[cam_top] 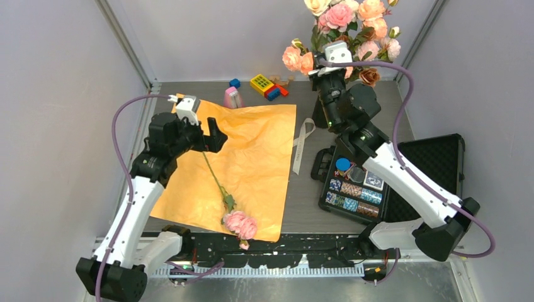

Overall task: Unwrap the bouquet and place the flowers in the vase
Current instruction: Insert the fake flower into the vase.

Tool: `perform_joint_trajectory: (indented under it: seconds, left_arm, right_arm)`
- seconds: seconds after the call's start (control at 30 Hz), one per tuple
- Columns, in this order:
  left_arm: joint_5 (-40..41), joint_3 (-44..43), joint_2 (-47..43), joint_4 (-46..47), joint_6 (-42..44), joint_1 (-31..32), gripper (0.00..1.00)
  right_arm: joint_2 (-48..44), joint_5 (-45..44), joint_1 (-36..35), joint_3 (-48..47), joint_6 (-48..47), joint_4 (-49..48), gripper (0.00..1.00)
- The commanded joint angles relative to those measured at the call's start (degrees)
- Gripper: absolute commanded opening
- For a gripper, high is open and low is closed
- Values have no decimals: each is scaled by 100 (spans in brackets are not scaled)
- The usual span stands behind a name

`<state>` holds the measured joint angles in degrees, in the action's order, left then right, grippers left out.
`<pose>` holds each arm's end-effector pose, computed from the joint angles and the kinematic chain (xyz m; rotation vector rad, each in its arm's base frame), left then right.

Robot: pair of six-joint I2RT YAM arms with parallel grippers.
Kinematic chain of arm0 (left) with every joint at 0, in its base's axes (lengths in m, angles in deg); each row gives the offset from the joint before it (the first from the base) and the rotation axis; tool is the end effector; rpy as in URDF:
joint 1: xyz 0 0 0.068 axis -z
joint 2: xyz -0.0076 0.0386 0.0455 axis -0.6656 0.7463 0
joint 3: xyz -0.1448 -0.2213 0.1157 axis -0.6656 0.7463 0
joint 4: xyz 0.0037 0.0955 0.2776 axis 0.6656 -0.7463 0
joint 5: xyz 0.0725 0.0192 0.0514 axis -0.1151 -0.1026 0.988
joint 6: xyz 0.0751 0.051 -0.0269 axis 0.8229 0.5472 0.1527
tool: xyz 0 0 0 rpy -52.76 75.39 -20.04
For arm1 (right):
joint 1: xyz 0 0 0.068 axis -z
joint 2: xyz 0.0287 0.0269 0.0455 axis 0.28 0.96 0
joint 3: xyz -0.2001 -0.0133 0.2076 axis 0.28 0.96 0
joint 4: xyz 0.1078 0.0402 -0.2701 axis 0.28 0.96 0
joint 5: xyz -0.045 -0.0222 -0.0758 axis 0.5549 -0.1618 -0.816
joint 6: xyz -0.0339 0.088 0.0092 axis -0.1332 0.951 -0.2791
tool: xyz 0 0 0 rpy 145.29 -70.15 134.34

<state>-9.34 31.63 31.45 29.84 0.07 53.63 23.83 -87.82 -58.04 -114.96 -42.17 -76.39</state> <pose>0.2706 -0.0831 0.3477 0.1805 2.0144 -0.5786 0.2781 0.1968 0.5354 -0.2575 1.1893 0.0289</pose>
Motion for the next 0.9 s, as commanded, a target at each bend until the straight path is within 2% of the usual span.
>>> perform_joint_trajectory:
  seconds: [0.0,0.43,0.87]
  left_arm:
    - [674,179,-307,56,483,-17,100]
    - [790,287,-267,43,658,-20,100]
    - [740,321,-181,50,702,-19,100]
  right_arm:
    - [245,467,76,-191,-915,-1377,0]
    - [840,1502,224,457,-2027,-3307,0]
    - [1173,1894,522,659,-1679,-3819,0]
